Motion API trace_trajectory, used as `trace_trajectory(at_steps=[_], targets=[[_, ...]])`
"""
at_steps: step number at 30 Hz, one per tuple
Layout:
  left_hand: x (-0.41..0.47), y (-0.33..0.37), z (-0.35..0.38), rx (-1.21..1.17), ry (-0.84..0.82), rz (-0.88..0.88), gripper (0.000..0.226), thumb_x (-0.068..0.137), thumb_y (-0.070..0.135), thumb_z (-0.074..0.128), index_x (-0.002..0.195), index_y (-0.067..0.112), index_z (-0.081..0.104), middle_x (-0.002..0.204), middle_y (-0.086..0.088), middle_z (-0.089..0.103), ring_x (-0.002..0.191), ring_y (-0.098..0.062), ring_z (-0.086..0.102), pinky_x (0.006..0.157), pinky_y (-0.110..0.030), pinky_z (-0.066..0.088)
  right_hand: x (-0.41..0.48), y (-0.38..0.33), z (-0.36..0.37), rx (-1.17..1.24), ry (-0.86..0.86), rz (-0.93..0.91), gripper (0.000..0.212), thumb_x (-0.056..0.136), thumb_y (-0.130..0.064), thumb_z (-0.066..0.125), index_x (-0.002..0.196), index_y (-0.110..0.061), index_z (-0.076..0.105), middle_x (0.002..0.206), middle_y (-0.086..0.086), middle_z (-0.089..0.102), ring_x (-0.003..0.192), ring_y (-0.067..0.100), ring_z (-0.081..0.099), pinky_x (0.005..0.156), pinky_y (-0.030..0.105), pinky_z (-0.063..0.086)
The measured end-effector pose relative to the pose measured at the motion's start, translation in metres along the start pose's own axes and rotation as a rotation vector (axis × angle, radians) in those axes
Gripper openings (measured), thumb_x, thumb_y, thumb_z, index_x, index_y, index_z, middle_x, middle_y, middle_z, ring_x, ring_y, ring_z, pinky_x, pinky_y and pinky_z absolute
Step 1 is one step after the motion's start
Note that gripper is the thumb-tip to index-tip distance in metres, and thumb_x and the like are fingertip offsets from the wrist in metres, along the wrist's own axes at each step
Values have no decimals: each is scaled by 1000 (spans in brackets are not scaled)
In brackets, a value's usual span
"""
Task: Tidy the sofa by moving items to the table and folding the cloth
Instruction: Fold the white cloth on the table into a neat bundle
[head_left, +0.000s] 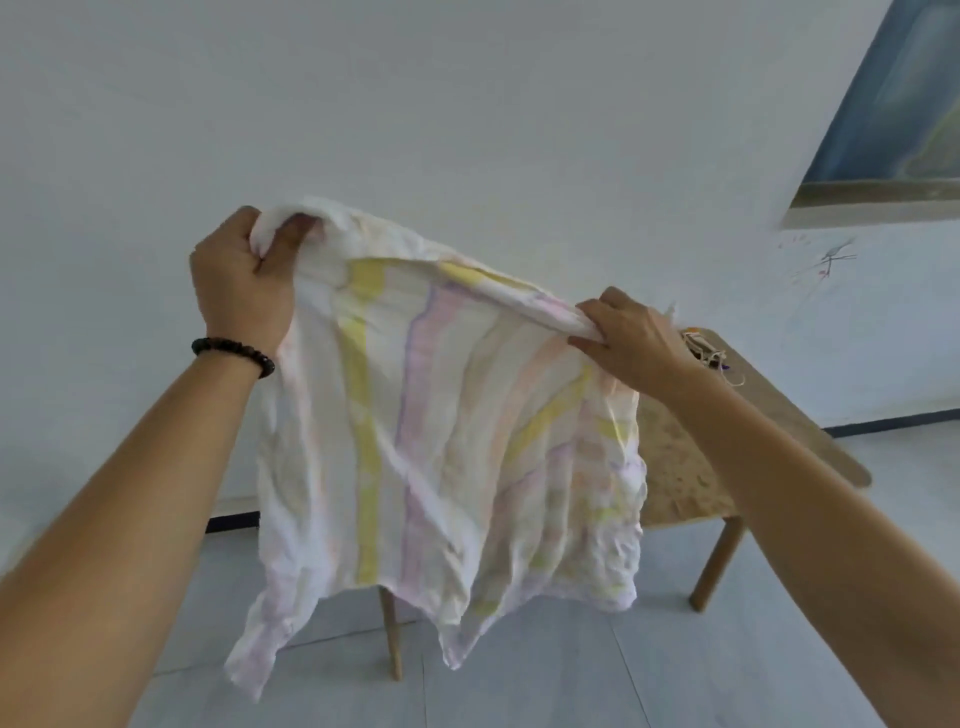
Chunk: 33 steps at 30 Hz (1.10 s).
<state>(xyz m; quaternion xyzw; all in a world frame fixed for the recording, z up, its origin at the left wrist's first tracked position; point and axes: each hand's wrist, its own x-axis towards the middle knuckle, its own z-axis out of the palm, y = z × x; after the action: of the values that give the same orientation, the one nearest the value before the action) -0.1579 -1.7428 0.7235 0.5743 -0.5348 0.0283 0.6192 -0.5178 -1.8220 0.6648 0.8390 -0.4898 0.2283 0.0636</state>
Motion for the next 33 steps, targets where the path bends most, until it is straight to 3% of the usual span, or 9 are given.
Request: trace_trajectory(at_steps=[9, 12, 15, 18, 22, 25, 28, 30, 33], targets=[[51, -89, 58, 42, 78, -84, 48, 94, 44, 53, 65, 11, 33, 57, -1, 32, 53, -10, 29, 51, -26, 25, 35, 18, 144, 229, -363, 591, 29, 94, -34, 56, 95, -8, 66, 87, 10, 66, 84, 32, 64, 63, 33, 45], [22, -149, 79, 374, -223, -224, 40, 94, 43, 54, 79, 6, 48, 68, -12, 53, 63, -28, 50, 56, -35, 37, 38, 31, 169, 359, -424, 675, 24, 91, -27, 52, 87, -6, 63, 80, 7, 64, 80, 30, 63, 57, 32, 41], [-28, -198, 103, 574, -675, -400, 55, 84, 50, 59, 122, 12, 53, 114, -14, 62, 104, -35, 59, 82, -44, 51, 50, 28, 177, 345, -461, 543, 10, 84, -12, 48, 77, -15, 55, 72, 0, 58, 74, 27, 56, 58, 32, 38], [-75, -199, 136, 488, -874, -489, 88, 84, 53, 65, 152, 15, 23, 154, -10, 29, 138, -29, 33, 110, -43, 35, 59, 15, 181, 334, -531, 355, 26, 79, -5, 45, 67, -28, 42, 65, -10, 49, 68, 22, 50, 51, 29, 32], [-107, -178, 190, 390, -1103, -374, 117, 70, 63, 73, 154, 35, -4, 162, -1, -3, 149, -20, 4, 117, -47, 22, 59, 10, 192, 391, -520, 214, 25, 78, -5, 47, 84, -26, 60, 76, -4, 63, 73, 22, 56, 55, 32, 41], [-112, -173, 222, 439, -1269, -243, 99, 73, 62, 71, 150, 46, 12, 162, 4, -4, 147, -21, -3, 116, -52, 20, 53, 15, 191, 453, -475, 141, 33, 76, -8, 50, 99, -24, 68, 84, -4, 69, 76, 21, 61, 63, 35, 49], [-111, -170, 237, 314, -1194, -148, 37, 84, 52, 57, 109, 26, 63, 112, -1, 61, 108, -23, 52, 84, -35, 42, 40, 29, 189, 452, -421, 141, 17, 79, -13, 56, 91, -22, 65, 72, -11, 60, 70, 17, 56, 58, 32, 42], [-103, -166, 237, 100, -976, -341, 17, 84, 32, 52, 74, 19, 50, 66, 4, 48, 63, -15, 44, 58, -28, 34, 28, 43, 190, 423, -420, 237, 11, 85, -25, 63, 96, -22, 64, 72, -12, 56, 70, 17, 54, 59, 31, 39], [-80, -145, 236, 36, -725, -314, 18, 80, 13, 48, 68, 18, 36, 56, 6, 35, 52, -12, 31, 51, -28, 26, 3, 59, 204, 292, -570, 347, 18, 89, -33, 62, 104, -25, 60, 88, -9, 55, 86, 19, 58, 64, 32, 40]])
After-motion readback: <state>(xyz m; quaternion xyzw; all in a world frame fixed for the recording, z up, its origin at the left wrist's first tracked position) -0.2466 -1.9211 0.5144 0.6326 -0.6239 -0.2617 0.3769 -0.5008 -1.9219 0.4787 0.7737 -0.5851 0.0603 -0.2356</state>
